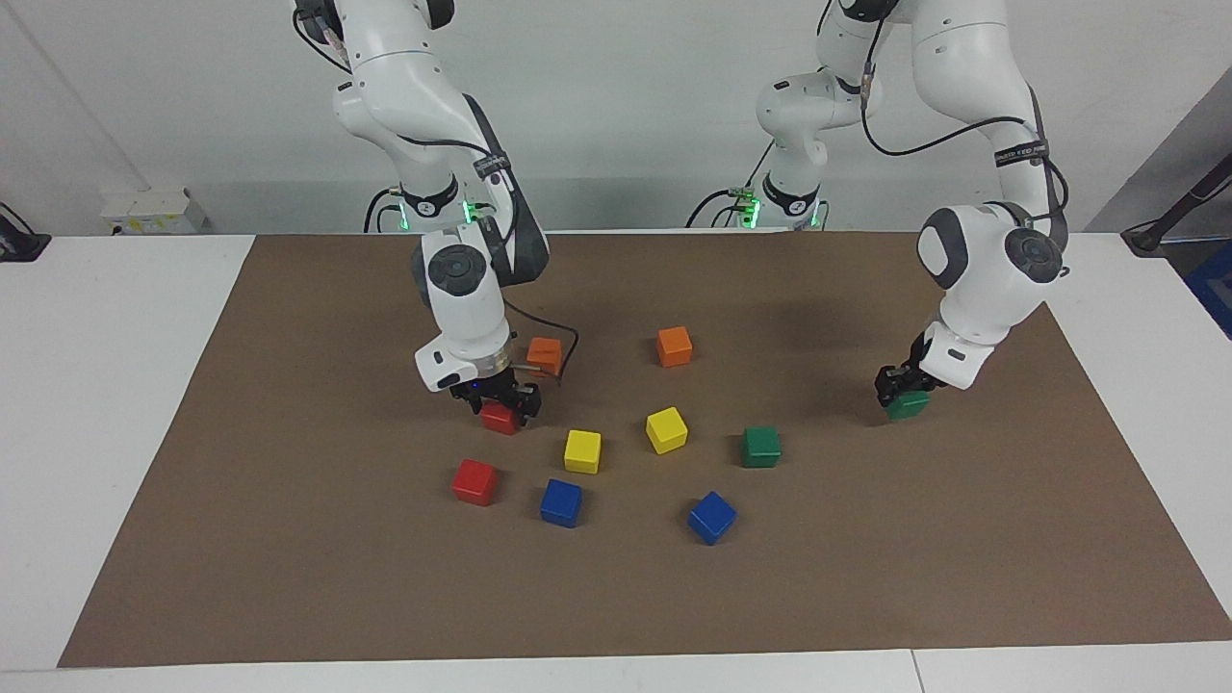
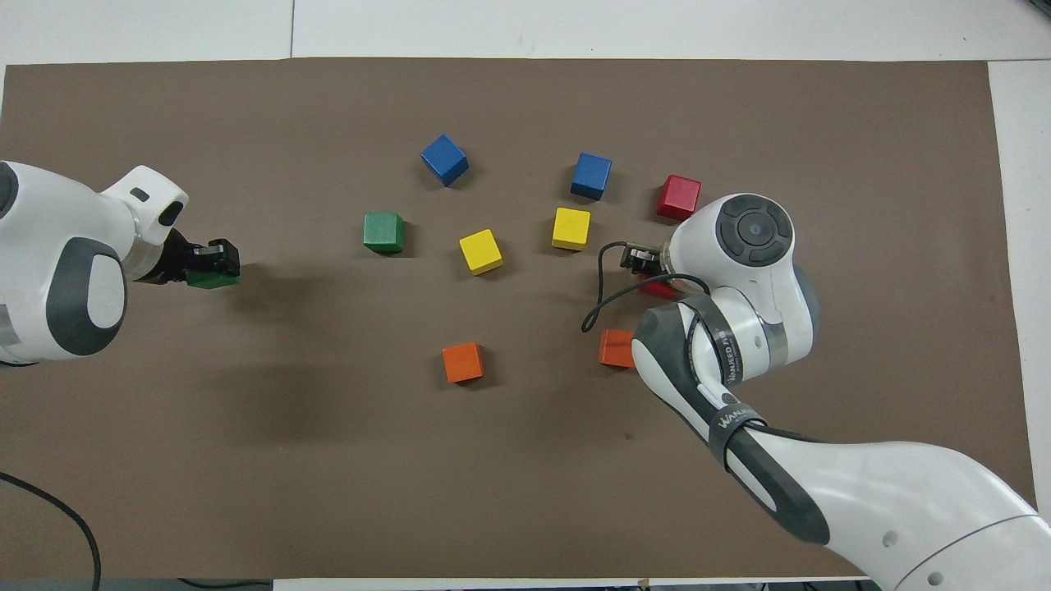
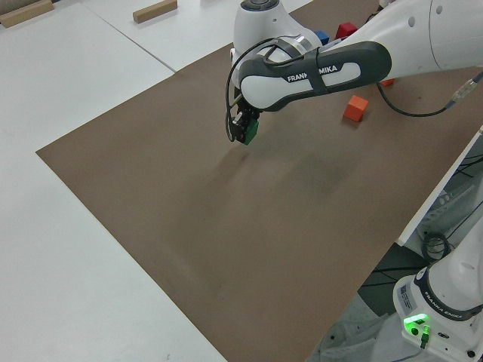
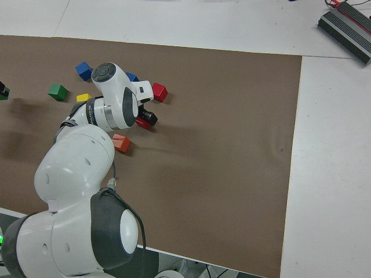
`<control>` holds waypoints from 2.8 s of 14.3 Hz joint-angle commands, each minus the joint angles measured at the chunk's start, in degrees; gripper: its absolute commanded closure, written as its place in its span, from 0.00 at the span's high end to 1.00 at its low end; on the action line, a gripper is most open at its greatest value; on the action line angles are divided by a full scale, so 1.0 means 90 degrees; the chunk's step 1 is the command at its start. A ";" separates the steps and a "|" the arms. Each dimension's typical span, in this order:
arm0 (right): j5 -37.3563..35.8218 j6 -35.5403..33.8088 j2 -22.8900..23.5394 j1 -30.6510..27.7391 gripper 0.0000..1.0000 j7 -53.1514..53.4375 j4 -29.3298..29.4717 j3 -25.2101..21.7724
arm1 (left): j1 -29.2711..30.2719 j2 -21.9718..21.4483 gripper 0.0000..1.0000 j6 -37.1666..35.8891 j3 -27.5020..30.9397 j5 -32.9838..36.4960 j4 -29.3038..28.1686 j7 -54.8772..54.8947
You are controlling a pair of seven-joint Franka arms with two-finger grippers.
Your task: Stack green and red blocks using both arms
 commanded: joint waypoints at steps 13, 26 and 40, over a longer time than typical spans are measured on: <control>0.0078 -0.1521 -0.1288 -0.1275 0.00 -0.2479 -0.0150 -0.0018 | -0.0193 0.0434 1.00 -0.0583 -0.0072 0.0398 0.1141 -0.0007; 0.0078 0.1161 -0.0841 -0.3083 0.00 -0.5460 -0.1419 -0.0008 | -0.2422 0.1460 1.00 0.0261 -0.0072 0.1148 0.1821 -0.3681; 0.0039 0.0288 -0.0761 -0.2977 1.00 -0.5510 -0.0709 -0.0018 | -0.1661 0.0692 0.00 -0.2010 -0.0082 0.0622 0.2339 -0.2262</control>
